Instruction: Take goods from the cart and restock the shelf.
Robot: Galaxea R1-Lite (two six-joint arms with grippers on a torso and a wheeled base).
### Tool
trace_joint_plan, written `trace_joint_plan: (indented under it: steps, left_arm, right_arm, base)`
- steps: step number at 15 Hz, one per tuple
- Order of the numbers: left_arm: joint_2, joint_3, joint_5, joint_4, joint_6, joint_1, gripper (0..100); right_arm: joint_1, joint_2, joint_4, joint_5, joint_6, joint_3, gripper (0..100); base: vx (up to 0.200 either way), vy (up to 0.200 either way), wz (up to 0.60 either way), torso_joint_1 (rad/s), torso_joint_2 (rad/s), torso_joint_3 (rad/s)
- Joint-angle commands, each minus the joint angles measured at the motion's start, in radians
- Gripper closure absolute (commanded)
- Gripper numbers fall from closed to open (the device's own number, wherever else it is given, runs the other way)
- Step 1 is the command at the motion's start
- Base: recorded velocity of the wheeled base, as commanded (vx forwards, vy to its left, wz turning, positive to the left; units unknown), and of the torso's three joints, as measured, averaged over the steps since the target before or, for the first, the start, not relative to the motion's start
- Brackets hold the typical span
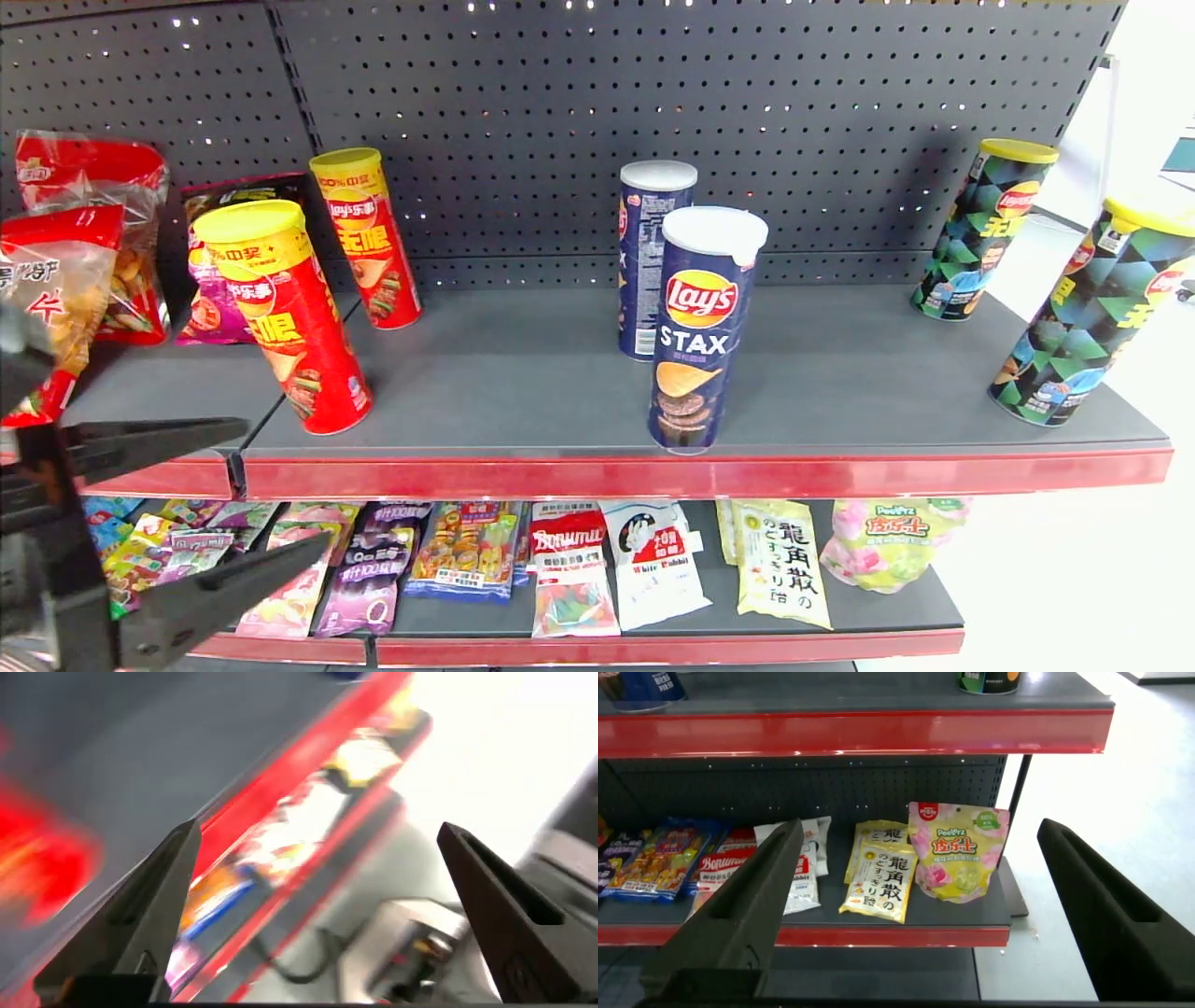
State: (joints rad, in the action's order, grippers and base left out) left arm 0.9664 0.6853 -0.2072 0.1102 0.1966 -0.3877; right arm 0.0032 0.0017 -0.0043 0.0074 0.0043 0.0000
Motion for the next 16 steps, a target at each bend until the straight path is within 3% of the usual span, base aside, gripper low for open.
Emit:
trace_joint_plan:
  steps: [1, 2, 3, 5, 9, 11, 14, 16]
  left_arm:
    - [-0.347, -0.145, 0.178, -0.038, -0.117, 0.171, 0]
    - [-0.420, -0.184, 0.201, -0.049, -0.180, 0.191, 0]
    - [-0.491, -0.240, 0.259, -0.046, -0.207, 0.216, 0]
    - [-0.612, -0.365, 0.344, -0.046, -0.210, 0.224, 0]
    - [-0.867, -0.537, 0.341, -0.004, -0.209, 0.224, 0]
    - [-0.870, -0.555, 0.336, -0.004, -0.213, 0.224, 0]
    - [-0.871, -0.556, 0.261, -0.004, -0.207, 0.224, 0]
    - [-0.867, -0.547, 0.293, 0.003, -0.207, 0.230, 0]
  right_arm:
    - [0.000, 0.000, 0.000, 0.000, 0.000, 0.000, 0]
    - [0.000, 0.000, 0.000, 0.000, 0.000, 0.000, 0]
    - [0.000, 0.000, 0.000, 0.000, 0.000, 0.000, 0]
    - [0.000, 0.000, 0.000, 0.000, 0.000, 0.000, 0]
    - [0.000, 0.000, 0.000, 0.000, 0.000, 0.000, 0]
    - [0.000, 0.000, 0.000, 0.000, 0.000, 0.000, 0]
    - [0.000, 0.000, 0.000, 0.002, -0.001, 0.000, 0]
    - [0.000, 0.000, 0.000, 0.005, -0.006, 0.000, 0]
  base:
    - [0.000, 0.000, 0.00, 0.000, 0.00, 0.000]
    - [0.000, 0.000, 0.00, 0.000, 0.00, 0.000]
    - [0.000, 0.000, 0.00, 0.000, 0.00, 0.000]
    - [0.000, 0.000, 0.00, 0.000, 0.00, 0.000]
    - [0.000, 0.000, 0.00, 0.000, 0.00, 0.000]
    - [0.000, 0.000, 0.00, 0.000, 0.00, 0.000]
    - [0.000, 0.000, 0.00, 0.000, 0.00, 0.000]
    - [0.000, 0.000, 0.00, 0.000, 0.00, 0.000]
